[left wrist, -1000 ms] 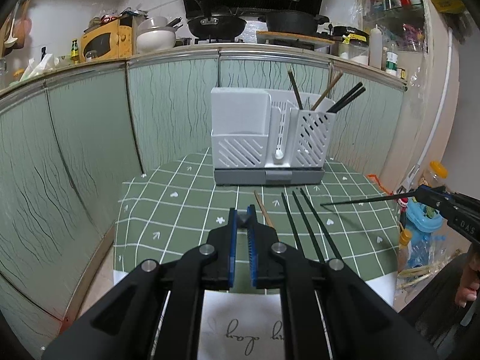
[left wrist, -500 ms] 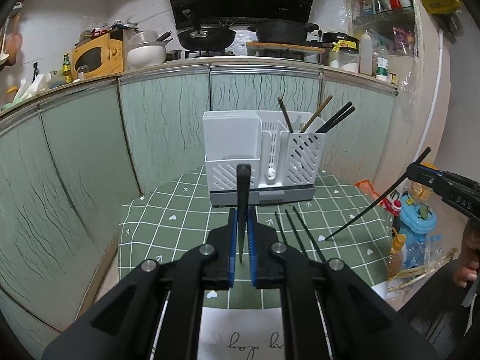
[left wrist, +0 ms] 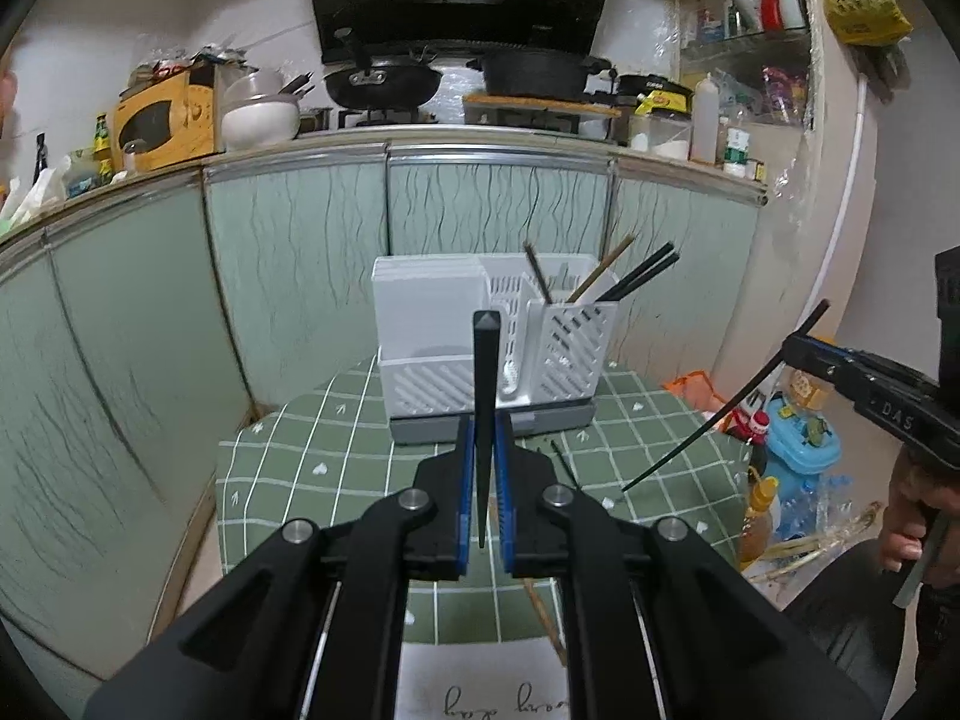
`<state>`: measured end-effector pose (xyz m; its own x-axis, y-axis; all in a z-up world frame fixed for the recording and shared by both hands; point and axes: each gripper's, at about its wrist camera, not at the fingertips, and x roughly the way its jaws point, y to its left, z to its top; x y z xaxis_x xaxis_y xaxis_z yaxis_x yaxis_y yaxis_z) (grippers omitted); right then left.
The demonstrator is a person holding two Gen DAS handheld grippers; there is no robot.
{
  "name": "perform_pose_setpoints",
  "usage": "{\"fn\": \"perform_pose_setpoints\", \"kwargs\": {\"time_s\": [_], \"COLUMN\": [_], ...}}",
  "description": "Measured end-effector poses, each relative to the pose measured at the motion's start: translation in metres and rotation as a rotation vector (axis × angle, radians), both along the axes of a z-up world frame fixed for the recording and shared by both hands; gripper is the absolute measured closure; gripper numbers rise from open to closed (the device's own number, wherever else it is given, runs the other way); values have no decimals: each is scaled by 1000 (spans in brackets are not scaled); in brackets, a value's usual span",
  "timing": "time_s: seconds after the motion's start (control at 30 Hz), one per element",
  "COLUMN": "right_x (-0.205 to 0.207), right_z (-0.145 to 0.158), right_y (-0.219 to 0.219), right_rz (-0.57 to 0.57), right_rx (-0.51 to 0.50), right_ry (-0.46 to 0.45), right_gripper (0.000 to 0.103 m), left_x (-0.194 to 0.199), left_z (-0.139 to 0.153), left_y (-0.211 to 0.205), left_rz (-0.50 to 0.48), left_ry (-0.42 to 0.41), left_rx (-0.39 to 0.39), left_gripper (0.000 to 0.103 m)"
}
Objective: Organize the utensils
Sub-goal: 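Lift both black chopsticks upright and carry them toward the white drainer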
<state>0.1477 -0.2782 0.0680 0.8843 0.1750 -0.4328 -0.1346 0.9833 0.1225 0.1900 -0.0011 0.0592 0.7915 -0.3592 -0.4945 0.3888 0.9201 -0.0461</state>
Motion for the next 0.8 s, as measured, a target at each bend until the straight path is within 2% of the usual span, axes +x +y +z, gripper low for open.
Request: {"fn": "perform_pose_setpoints", "kwargs": {"time_s": [0.5, 0.8], "right_x": [25, 49], "right_z": [49, 79], "right_y": [-8, -26], "right_rz": [65, 54], "right_rx": [-26, -14], "right_ry": [-47, -71], "right_gripper": [97, 97], "left_x": [31, 51], "left_z": [48, 86], "left_y": [-26, -44], "left_rz": [-98, -145], "left_ry": [-60, -106], "left_rx": [-53, -72], "left_gripper": [95, 95]}}
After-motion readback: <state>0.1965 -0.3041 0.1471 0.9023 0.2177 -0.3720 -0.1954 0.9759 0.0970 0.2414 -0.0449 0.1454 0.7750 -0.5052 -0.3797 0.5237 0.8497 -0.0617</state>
